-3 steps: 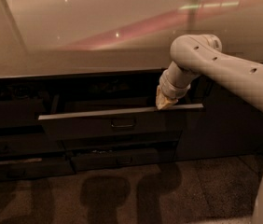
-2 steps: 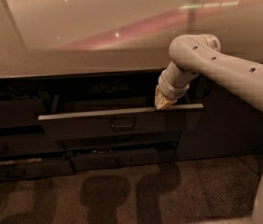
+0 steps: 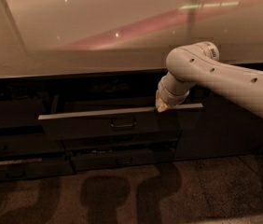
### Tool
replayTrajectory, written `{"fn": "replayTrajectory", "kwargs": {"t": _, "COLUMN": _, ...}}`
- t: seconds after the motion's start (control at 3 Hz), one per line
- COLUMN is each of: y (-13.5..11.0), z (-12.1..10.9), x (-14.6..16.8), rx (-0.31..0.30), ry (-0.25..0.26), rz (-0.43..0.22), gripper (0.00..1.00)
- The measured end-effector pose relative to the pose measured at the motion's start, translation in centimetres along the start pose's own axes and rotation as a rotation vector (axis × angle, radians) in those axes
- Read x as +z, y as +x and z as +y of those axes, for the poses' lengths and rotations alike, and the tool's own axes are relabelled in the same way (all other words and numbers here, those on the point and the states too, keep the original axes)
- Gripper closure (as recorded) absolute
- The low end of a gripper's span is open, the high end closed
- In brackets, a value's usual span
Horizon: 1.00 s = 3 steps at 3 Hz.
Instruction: Open top drawer
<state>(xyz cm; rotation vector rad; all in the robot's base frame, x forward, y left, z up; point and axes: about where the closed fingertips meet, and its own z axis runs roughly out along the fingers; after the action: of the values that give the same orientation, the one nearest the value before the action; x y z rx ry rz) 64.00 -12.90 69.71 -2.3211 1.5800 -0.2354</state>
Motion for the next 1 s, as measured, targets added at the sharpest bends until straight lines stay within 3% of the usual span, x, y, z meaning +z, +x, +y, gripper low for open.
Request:
{"fn": "replayTrajectory", "kwargs": {"t": 0.67, "y": 0.0, "z": -0.1, "x": 0.0, "rx": 0.003, "ry": -0.011, "rz": 0.021, "gripper": 1.00}}
{"fn": "replayTrajectory", "kwargs": {"t": 1.0, "y": -0.9, "z": -3.8, "x": -5.0, "rx": 0.007, "ry": 0.026, "rz": 0.125, "gripper": 1.00}}
